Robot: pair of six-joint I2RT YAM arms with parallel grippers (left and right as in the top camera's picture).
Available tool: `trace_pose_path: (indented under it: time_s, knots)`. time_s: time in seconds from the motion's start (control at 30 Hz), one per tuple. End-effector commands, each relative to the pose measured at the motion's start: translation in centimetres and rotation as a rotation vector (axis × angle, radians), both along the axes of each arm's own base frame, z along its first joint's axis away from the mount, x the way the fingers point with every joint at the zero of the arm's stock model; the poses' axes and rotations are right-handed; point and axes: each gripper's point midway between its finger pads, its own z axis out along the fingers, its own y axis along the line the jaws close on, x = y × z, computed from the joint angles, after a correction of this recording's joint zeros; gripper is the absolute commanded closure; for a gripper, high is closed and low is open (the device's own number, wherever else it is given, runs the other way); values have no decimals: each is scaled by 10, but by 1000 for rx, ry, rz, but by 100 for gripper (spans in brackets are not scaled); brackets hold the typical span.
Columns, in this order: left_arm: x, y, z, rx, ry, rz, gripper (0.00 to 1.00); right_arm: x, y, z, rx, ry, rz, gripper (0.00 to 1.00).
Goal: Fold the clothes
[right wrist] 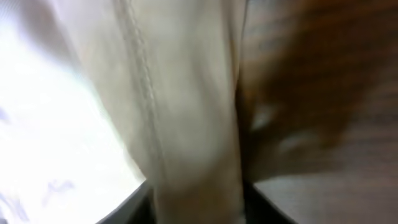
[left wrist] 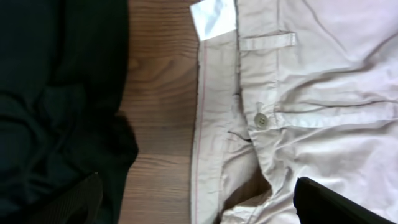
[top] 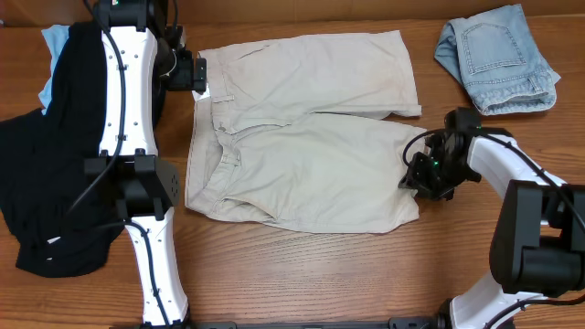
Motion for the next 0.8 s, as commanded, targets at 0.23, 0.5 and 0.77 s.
trace_pose_path:
  time_s: [0.23,0.5,0.77]
  knots:
    - [-38,-1,147,36,-339,53,0,14,-17,174,-128,-369,-38,14]
    - [-87,-26,225,1,-531,22,0,-39,-26,255,-197,-552,-153,0]
    - [-153,-32,229,-54,-499,111,0,-102,-53,244,-345,-371,-347,0]
